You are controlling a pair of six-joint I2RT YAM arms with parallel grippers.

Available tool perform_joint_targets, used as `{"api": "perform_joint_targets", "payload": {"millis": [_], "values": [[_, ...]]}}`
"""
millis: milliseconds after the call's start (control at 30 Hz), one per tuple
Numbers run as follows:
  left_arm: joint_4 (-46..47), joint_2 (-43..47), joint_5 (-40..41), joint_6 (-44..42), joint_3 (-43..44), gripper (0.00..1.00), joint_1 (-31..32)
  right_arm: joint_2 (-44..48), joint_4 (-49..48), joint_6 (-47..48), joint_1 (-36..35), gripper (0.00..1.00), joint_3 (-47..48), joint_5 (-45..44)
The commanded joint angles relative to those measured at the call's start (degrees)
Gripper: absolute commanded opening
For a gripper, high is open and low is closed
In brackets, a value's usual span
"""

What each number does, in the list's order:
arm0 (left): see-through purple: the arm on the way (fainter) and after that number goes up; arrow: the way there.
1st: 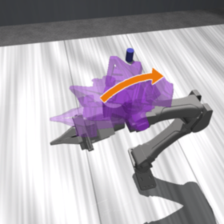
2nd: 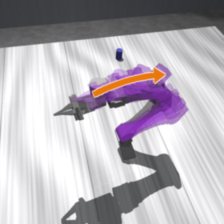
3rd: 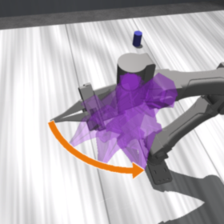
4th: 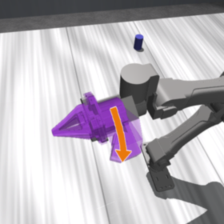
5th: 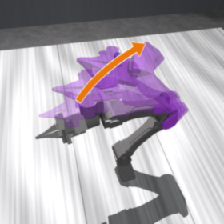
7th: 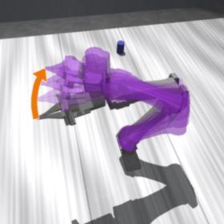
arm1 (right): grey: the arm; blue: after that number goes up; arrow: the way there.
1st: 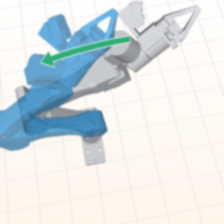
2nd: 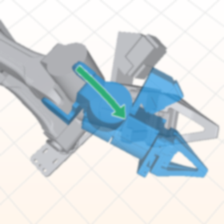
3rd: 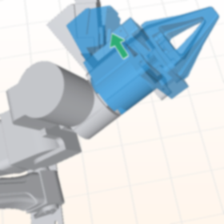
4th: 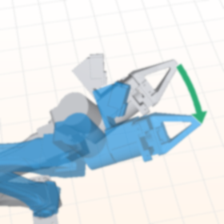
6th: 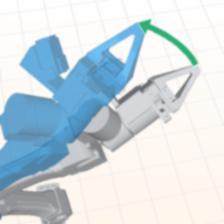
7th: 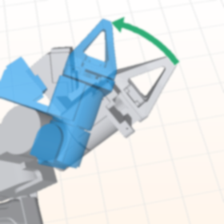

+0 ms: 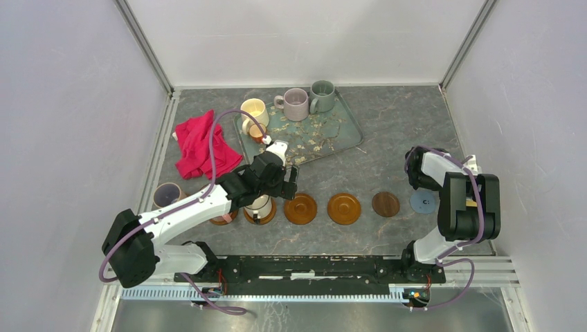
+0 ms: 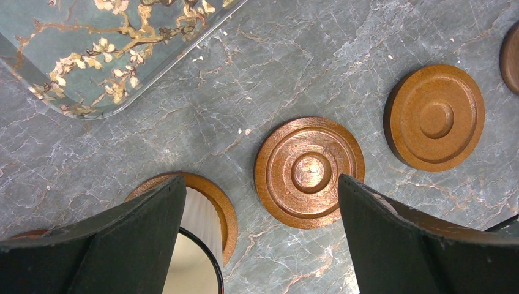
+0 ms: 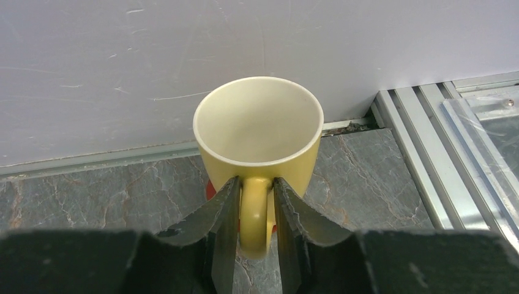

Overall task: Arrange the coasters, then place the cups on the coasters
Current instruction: Place the cup on the coaster.

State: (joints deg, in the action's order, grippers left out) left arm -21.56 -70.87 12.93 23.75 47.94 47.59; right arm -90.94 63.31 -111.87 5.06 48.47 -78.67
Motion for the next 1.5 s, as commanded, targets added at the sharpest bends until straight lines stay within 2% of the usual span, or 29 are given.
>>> {"api": "perform_joint_targets", "payload": {"millis": [0, 667, 1067, 1267, 1333, 1467], "values": [[1.78, 1.28, -0.09, -3.04, 0.75, 1.00, -0.23, 0.54, 8.61, -8.18, -0.40, 0.33, 0.23, -26.78], [2.14, 1.83, -0.18, -2.87, 0.51, 1.00, -0.22, 1.43, 8.59, -6.67, -2.50, 0.38, -0.48, -23.06], [2.22, 2.45, -0.20, -2.83, 0.48, 1.00, -0.23, 3.43, 8.63, -1.87, -6.50, 0.49, 1.58, -20.86], [2.27, 2.82, -0.09, -2.83, 0.48, 1.00, -0.22, 5.64, 8.61, 2.52, -9.55, 0.63, 2.11, -18.63], [2.31, 2.93, -0.15, -2.81, 0.48, 1.00, -0.22, 6.65, 8.64, 4.09, -11.25, 0.71, 2.16, -18.19], [2.34, 3.15, -0.09, -2.76, 0.57, 1.00, -0.22, 8.34, 8.61, 7.96, -14.41, 0.93, 3.02, -16.99]]}}
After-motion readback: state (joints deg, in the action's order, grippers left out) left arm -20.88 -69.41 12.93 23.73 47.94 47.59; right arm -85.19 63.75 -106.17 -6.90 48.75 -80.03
